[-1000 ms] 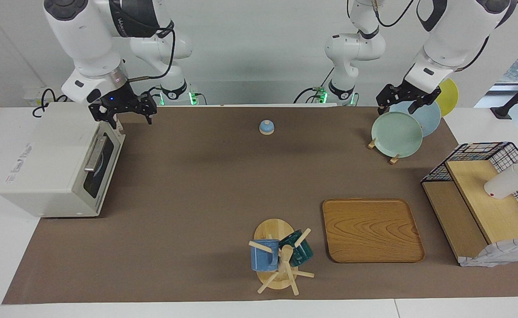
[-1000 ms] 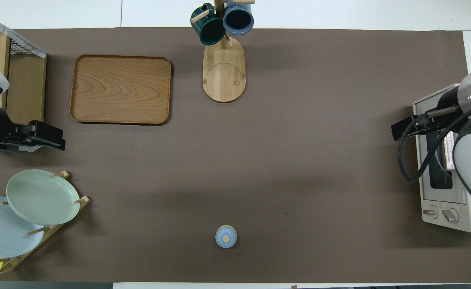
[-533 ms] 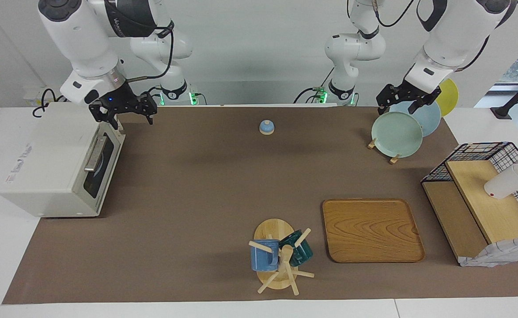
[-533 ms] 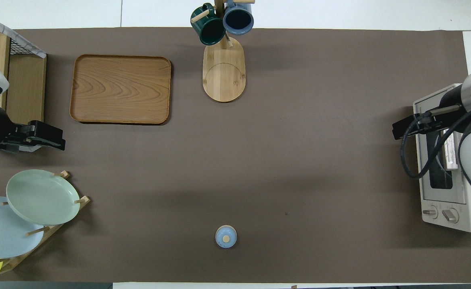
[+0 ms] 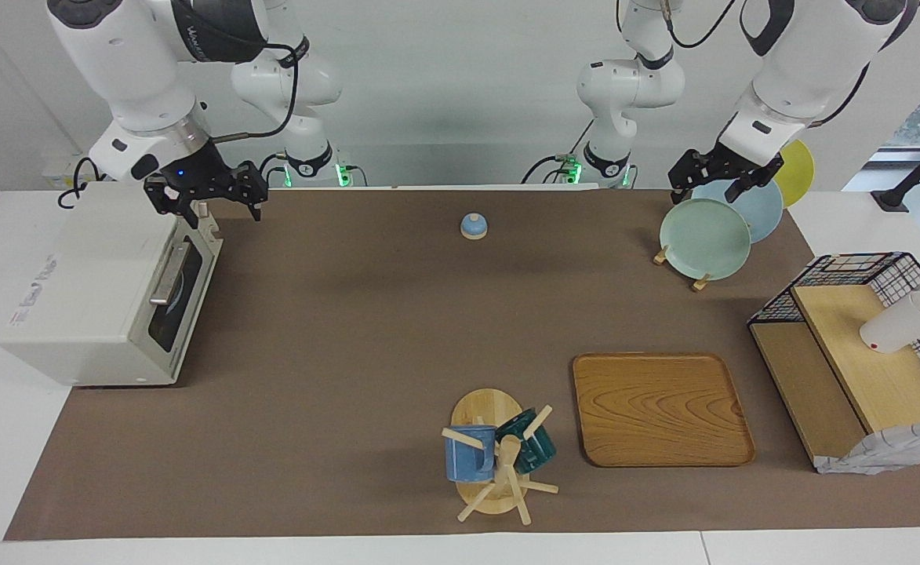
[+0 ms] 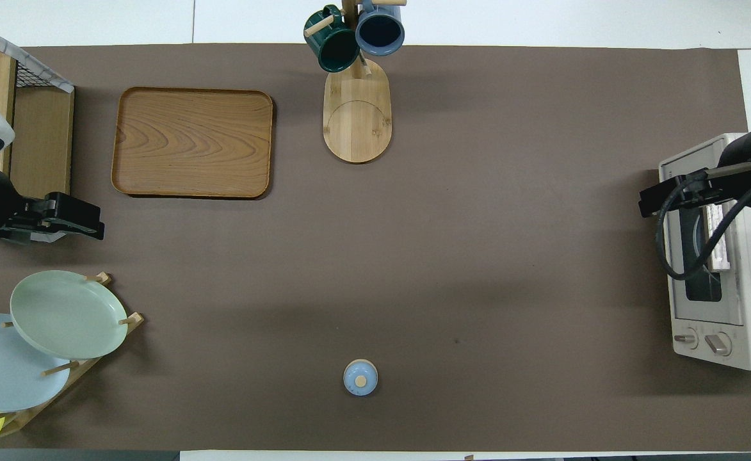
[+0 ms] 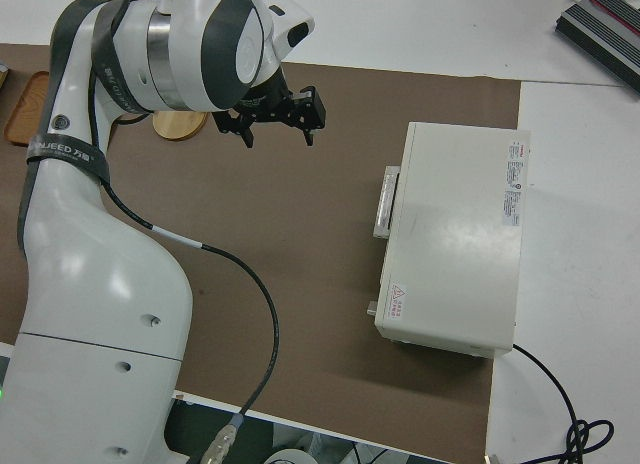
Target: Put eggplant into oven
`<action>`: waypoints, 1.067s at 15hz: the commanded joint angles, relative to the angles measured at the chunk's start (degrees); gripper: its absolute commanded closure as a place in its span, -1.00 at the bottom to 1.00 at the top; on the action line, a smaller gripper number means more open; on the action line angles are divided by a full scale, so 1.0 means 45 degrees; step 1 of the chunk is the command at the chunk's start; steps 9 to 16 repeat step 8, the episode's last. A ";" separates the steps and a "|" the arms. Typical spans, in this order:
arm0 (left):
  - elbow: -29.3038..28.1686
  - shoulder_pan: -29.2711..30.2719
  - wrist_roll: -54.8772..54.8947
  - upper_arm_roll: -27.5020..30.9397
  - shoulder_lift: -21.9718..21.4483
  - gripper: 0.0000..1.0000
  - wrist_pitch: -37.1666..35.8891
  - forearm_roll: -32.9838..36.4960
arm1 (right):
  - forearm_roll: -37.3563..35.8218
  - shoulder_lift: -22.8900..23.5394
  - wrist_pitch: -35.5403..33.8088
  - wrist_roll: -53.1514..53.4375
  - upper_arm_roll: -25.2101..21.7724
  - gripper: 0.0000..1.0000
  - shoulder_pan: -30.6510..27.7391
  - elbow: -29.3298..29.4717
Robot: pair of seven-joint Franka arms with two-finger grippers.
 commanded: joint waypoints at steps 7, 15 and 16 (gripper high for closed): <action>0.0162 -0.0032 0.0059 0.0060 -0.0017 -1.00 -0.0216 0.0244 | -0.0416 0.0115 -0.0339 0.0071 0.0071 -1.00 -0.0174 0.0357; 0.0162 -0.0032 0.0059 0.0060 -0.0017 -1.00 -0.0216 0.0225 | -0.0416 0.0115 -0.0339 0.0090 0.0052 -1.00 -0.0155 0.0338; 0.0162 -0.0032 0.0059 0.0060 -0.0017 -1.00 -0.0216 0.0225 | -0.0416 0.0115 -0.0339 0.0090 0.0052 -1.00 -0.0155 0.0338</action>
